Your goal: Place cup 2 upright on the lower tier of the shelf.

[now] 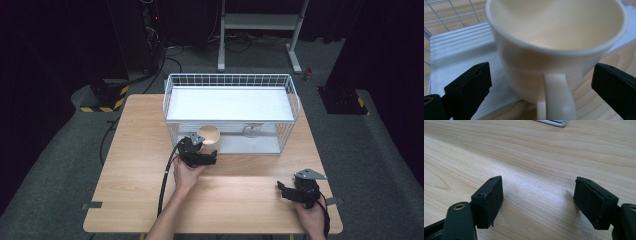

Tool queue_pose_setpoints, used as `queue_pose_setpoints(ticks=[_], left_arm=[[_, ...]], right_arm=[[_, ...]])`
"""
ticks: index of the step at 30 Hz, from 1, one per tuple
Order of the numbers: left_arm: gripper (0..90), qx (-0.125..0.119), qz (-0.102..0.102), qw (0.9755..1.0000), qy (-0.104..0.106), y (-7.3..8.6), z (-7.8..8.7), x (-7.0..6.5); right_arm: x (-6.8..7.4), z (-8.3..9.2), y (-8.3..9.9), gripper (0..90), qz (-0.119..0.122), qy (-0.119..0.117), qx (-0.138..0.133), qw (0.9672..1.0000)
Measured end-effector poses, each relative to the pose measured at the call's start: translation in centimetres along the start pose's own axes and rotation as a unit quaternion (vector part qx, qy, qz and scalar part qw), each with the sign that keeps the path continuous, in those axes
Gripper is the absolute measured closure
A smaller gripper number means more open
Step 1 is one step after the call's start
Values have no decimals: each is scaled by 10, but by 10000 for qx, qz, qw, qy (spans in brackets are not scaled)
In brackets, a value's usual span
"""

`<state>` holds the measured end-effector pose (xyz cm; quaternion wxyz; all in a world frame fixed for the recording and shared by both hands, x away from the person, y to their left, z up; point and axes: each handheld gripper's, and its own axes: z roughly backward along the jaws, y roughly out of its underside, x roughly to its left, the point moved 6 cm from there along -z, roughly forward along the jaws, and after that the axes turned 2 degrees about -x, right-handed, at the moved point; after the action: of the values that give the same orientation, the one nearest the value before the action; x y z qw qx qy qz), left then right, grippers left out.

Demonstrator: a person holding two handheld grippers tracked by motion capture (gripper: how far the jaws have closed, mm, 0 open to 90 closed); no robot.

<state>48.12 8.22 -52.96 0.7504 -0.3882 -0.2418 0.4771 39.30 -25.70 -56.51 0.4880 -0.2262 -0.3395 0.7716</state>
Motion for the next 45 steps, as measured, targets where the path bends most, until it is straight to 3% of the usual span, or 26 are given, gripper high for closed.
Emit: queue_pose_setpoints(ticks=[2,9,12,21,26,29,35,43,45], left_arm=[[63,2,89,10000,-5,2,0,0],[118,-8,31,10000,13,4,-2,-3],[145,0,-73,9999,-76,3,-3,-5],[179,30,52,9998,-213,-1,-8,-2],[233,-3,230,9994,-251,-1,-14,1],[265,-44,216,9992,-337,-2,-16,3],[343,100,83,9989,-442,-6,-20,5],[453,52,238,9986,-473,-8,-28,7],[496,108,116,9983,-553,-8,-29,9]], right_arm=[[0,0,0,239,0,-1,0,10000],[0,0,0,238,-4,-1,5,10000],[0,0,0,238,8,-3,2,10000],[0,0,0,238,5,-3,4,10000],[0,0,0,238,7,-4,3,10000],[0,0,0,237,10,-5,3,10000],[0,0,0,237,8,-5,4,10000],[0,0,0,237,9,-6,4,10000],[0,0,0,237,7,-6,4,10000]])
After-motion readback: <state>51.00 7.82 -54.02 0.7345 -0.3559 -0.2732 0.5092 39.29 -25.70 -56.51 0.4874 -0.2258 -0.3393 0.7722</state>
